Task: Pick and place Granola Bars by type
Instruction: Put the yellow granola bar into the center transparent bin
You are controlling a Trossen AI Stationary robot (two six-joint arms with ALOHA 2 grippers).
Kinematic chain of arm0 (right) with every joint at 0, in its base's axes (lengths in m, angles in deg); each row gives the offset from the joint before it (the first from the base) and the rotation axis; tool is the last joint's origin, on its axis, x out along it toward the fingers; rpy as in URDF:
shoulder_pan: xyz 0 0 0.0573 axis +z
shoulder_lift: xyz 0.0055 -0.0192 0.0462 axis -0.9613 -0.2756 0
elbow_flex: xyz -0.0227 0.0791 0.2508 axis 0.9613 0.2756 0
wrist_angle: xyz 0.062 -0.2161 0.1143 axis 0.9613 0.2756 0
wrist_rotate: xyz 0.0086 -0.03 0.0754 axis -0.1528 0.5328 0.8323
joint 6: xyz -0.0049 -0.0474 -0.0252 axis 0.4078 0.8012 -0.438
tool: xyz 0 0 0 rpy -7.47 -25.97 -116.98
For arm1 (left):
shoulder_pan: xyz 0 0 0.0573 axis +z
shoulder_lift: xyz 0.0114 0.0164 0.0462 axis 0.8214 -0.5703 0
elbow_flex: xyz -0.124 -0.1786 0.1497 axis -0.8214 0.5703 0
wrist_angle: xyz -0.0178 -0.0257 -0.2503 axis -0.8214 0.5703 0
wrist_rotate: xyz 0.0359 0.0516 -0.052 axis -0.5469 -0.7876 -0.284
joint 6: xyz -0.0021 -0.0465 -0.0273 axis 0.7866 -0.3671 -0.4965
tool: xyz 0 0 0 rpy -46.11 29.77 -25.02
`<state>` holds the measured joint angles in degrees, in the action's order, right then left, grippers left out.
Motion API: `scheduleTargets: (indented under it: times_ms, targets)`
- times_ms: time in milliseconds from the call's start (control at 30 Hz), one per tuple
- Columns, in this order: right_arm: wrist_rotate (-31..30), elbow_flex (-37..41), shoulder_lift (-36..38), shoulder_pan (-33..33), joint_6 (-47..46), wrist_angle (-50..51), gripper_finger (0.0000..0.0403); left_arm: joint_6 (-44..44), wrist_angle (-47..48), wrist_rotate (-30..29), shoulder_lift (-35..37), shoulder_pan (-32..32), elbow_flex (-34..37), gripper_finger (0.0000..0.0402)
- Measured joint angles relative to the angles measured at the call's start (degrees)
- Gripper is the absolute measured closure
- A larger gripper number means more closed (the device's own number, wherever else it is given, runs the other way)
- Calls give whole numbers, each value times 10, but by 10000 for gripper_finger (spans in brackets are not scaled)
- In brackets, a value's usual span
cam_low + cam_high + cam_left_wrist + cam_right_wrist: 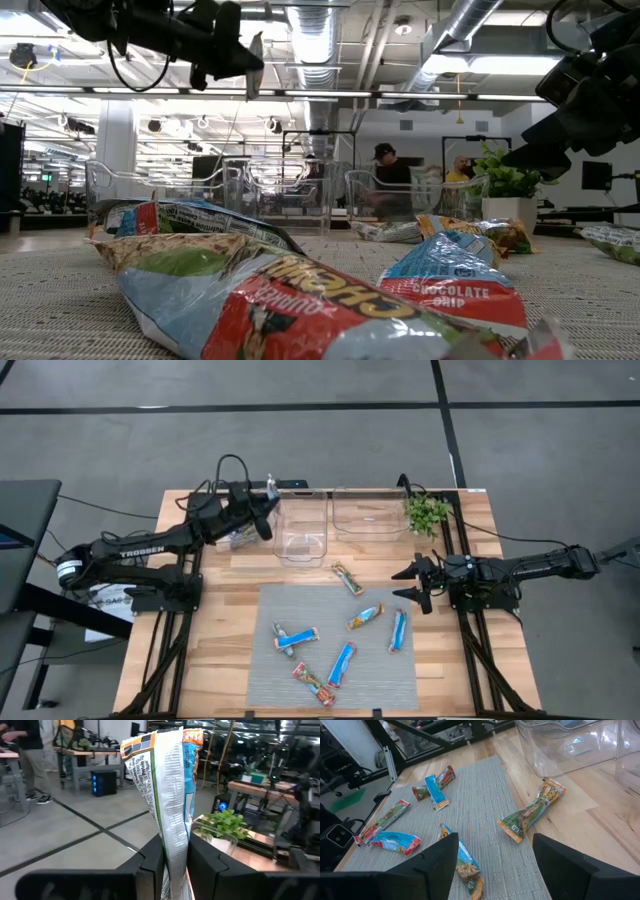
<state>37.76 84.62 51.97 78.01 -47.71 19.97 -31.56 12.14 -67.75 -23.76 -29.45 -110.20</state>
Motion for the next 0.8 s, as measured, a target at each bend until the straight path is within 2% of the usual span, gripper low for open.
scheduleTargets:
  times_ms: [133, 267, 567, 800]
  targets:
    - [0, 0, 0, 0, 0, 0, 154, 7, 36, 27, -6, 0, -15, 338]
    - [0, 0, 0, 0, 0, 0, 154, 30, 133, 57, -48, 5, -88, 338]
    - [0, 0, 0, 0, 0, 0, 154, 109, 399, 82, -213, 9, -294, 338]
    - [0, 0, 0, 0, 0, 0, 154, 131, 575, 87, -336, 7, -416, 338]
